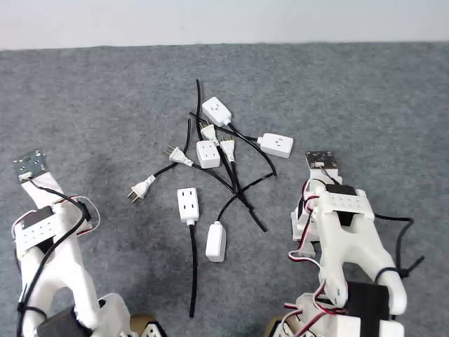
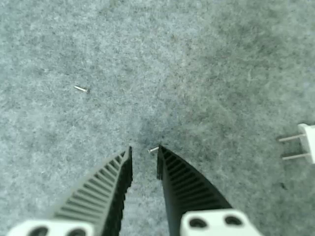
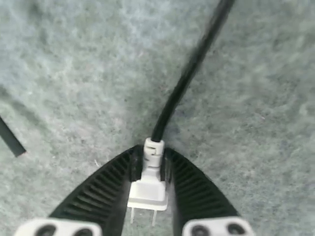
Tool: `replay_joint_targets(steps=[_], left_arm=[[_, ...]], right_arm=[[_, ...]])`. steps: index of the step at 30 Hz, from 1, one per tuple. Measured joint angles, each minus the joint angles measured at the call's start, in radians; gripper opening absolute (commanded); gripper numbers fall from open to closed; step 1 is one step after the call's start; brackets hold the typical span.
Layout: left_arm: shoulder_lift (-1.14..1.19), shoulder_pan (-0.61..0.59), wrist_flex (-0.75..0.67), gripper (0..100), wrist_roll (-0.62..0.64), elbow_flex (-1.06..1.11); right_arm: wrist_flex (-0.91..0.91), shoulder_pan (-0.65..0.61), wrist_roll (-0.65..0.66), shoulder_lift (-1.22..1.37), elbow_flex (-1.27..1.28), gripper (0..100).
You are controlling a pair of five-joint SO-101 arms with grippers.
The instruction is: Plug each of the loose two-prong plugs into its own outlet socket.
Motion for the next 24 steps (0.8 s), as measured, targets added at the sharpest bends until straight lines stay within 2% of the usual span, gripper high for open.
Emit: replay_joint_targets(steps=[4,7,9,13,17,24], left_arm=[[0.0,0.028,0.014,8,-0.002,0.0],[0.0,0.061,0.043,1,-0.008,0.0],[0.0,0.066,0.049,1,-0.021,0.0],[0.003,0.069,0.084,1,-0.098,-0.031],[0.005,0.098,0.104,1,-0.149,-0.048],[0.006,0.29,0.129,1,-0.301,-0.049]], right_arm=[[0.034,0.002,0.0,0.002,-0.023,0.8],[0.11,-0.003,0.0,-0.031,-0.071,0.8],[0.166,-0.003,0.0,-0.087,-0.103,0.8],[0.272,-0.078,0.0,-0.233,-0.166,0.8],[0.354,-0.245,0.0,-0.373,-0.241,0.8],[0.361,-0.591,-0.054,-0.446,-0.367,0.8]])
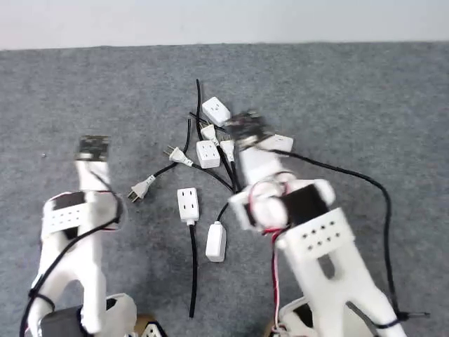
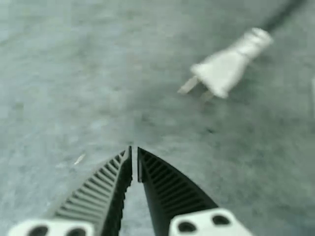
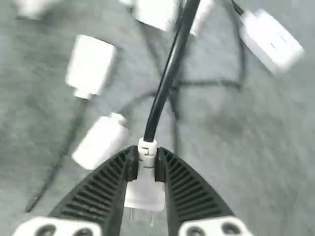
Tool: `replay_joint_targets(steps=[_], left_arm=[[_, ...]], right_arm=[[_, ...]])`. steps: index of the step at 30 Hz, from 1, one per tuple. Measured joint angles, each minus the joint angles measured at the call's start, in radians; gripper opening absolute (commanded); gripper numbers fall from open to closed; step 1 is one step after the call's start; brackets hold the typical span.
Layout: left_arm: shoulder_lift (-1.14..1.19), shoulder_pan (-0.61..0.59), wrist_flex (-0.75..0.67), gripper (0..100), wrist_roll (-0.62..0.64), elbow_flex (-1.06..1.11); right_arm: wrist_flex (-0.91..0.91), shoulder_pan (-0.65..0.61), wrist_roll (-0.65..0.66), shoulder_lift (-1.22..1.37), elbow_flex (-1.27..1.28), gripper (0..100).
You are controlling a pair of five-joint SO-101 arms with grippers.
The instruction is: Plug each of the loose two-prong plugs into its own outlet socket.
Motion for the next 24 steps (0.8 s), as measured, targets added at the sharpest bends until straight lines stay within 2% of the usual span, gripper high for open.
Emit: replay_joint_targets(steps=[6,12,18,24], left_arm=[[0.0,0.187,0.012,1,-0.189,0.014],[0.031,0.272,0.012,1,-0.207,0.021],[0.222,0.284,0.1,1,-0.247,-0.094],[0.279,0.284,0.164,1,-0.348,-0.149]], right_arm=[[-0.094,-0.16,-0.005,-0.015,0.0,0.8],[-0.123,-0.229,-0.041,-0.054,0.031,0.8],[-0.129,-0.273,-0.046,-0.077,0.032,0.8],[-0.259,-0.295,-0.078,-0.048,0.135,0.8]])
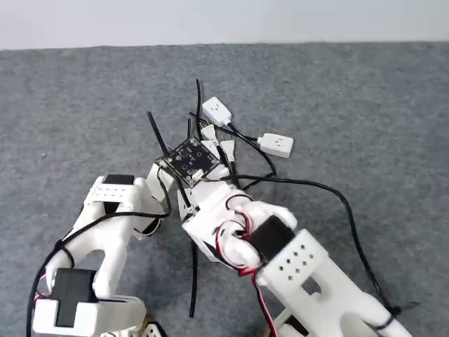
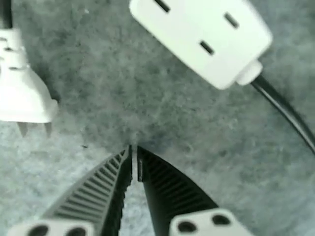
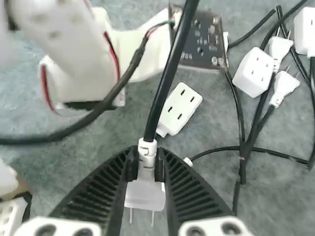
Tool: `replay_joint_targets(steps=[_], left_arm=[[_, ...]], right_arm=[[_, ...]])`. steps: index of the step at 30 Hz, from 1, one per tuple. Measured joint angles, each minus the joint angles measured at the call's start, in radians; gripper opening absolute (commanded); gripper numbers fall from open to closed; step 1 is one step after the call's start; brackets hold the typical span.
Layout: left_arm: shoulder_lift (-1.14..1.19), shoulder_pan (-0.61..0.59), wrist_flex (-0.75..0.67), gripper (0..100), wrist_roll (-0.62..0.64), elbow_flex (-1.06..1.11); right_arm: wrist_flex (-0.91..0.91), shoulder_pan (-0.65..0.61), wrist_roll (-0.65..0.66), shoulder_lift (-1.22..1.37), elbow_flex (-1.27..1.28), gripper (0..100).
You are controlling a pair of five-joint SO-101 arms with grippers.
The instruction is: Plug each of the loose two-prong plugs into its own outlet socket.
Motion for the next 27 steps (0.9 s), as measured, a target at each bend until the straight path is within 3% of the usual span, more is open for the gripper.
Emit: replay_joint_targets(steps=[11,27], left_arm=[[-0.364,0.009,-0.1,1,-0.035,0.284],[-0.549,0.075,-0.109,1,-0.106,0.407]], right_arm=[[-0.049,-0.002,-0.041,0.137,0.003,0.8],[-0.061,-0.002,-0.031,0.143,0.005,0.8]])
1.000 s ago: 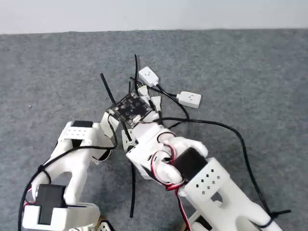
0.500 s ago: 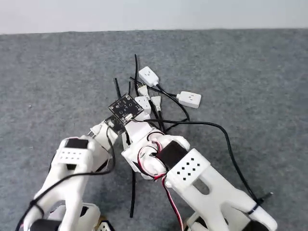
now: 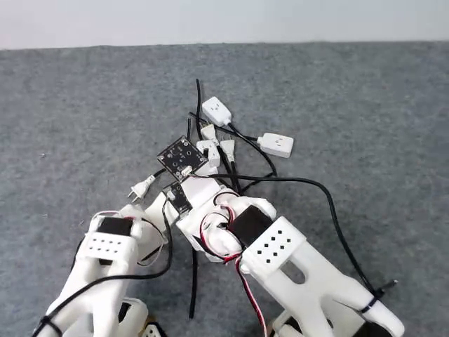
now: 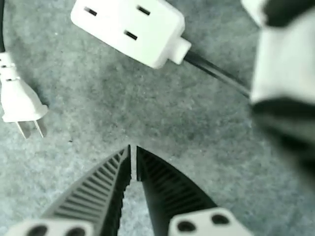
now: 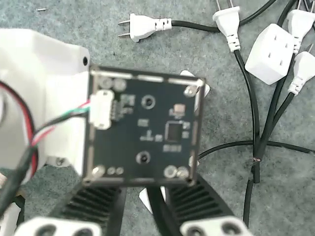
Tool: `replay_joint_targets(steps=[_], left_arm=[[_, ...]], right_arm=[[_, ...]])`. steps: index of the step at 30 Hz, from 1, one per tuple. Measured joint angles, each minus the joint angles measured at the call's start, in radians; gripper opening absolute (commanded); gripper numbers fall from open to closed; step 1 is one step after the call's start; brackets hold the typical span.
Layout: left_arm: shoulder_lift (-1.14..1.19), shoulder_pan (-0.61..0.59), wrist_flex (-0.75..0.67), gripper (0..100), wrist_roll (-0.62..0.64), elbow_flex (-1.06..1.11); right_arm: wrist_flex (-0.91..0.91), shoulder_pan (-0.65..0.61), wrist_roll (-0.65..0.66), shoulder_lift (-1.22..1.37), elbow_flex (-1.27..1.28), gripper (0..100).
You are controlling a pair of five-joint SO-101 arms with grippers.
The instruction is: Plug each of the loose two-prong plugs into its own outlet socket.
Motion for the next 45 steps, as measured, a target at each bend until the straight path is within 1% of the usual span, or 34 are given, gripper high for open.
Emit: replay_joint_targets(steps=[4,5,6,11,13,15,20,25,38,45], left_arm=[[-0.051,-0.003,-0.011,1,0.003,0.02],[-0.063,-0.012,-0.026,1,0.023,0.026],[-0.078,-0.029,-0.048,1,0.055,0.032],[-0.153,-0.155,-0.123,1,0.361,0.037],[-0.173,-0.192,-0.135,1,0.423,0.037],[-0.181,-0.218,-0.143,1,0.454,0.037],[-0.183,-0.23,-0.169,1,0.465,0.037],[-0.183,-0.229,-0.172,1,0.466,0.046],[-0.183,-0.23,-0.172,1,0.466,0.049],[-0.183,-0.23,-0.172,1,0.466,0.049]], right_arm=[[-0.017,0.02,0.0,0.0,0.0,0.8],[-0.034,0.031,-0.014,0.002,0.0,0.8],[-0.054,0.044,-0.037,0.005,0.0,0.8],[-0.21,0.103,-0.133,0.009,0.037,0.8],[-0.298,0.114,-0.16,0.034,0.08,0.8],[-0.377,0.115,-0.169,0.077,0.104,0.8],[-0.499,0.112,-0.17,0.218,0.109,0.8],[-0.52,0.114,-0.16,0.325,0.061,0.8],[-0.531,0.114,-0.153,0.353,-0.032,0.8],[-0.554,0.129,-0.147,0.384,-0.034,0.8]])
